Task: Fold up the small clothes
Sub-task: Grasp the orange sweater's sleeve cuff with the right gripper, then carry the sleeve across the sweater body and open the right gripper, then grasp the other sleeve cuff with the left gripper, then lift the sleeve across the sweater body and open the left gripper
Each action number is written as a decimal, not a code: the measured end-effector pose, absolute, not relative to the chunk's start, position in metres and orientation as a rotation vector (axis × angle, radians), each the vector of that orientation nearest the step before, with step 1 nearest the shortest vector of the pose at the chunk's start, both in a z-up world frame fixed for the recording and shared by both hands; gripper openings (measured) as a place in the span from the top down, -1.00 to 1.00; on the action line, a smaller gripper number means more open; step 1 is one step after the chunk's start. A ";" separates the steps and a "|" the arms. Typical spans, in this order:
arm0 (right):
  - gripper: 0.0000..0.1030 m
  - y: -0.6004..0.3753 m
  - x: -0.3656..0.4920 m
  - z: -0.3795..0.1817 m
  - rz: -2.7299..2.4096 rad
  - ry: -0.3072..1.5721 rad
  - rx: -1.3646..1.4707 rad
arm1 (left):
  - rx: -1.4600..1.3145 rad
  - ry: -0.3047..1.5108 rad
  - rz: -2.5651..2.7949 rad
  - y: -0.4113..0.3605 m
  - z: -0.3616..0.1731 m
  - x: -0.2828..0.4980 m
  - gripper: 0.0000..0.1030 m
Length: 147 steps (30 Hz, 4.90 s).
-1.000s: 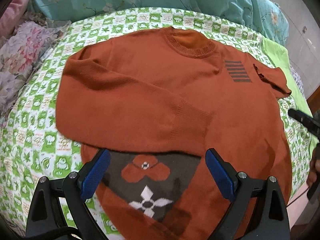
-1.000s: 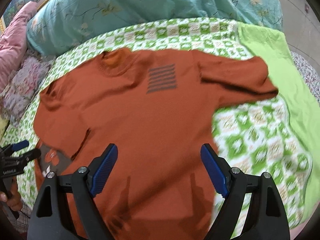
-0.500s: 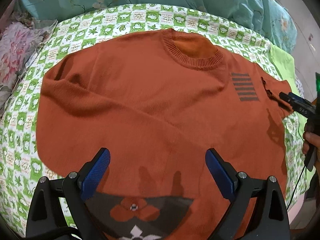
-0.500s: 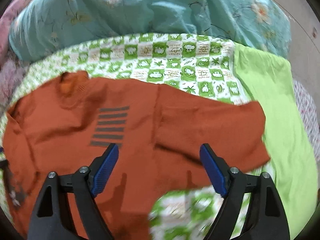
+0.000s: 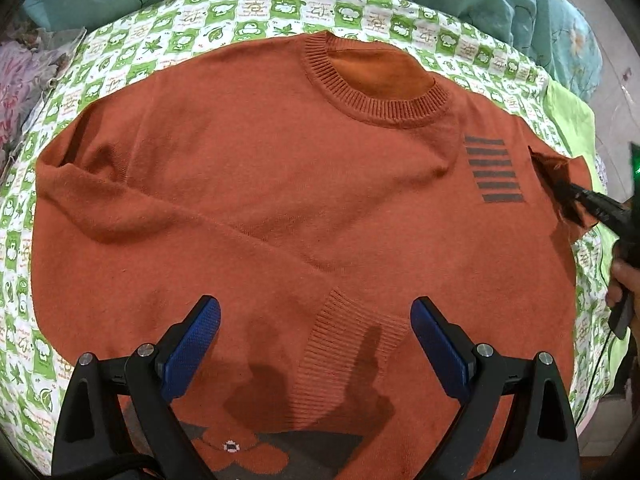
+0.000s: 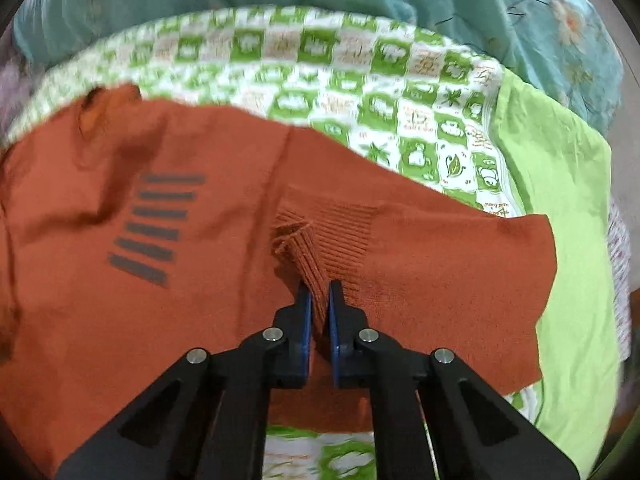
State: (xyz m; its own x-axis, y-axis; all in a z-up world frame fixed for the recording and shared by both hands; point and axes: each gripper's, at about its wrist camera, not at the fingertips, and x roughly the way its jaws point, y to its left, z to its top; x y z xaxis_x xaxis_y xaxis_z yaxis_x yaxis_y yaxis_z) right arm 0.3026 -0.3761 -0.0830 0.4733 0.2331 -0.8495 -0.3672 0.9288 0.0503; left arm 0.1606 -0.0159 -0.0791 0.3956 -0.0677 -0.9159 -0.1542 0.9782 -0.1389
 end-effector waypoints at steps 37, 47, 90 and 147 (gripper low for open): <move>0.13 -0.132 0.224 -0.074 1.058 1.252 0.485 | -0.490 1.137 0.049 0.085 -0.077 0.118 -0.87; 0.13 -0.316 0.270 -0.068 0.430 1.058 0.337 | -0.458 1.157 0.042 0.083 -0.102 0.156 0.71; 0.15 -0.304 0.196 -0.056 0.492 1.127 0.426 | 0.303 1.083 -0.247 -0.053 -0.089 0.072 -0.40; 0.14 -0.363 0.215 -0.070 0.421 1.129 0.541 | -0.213 1.004 -0.303 -0.087 -0.070 0.225 0.77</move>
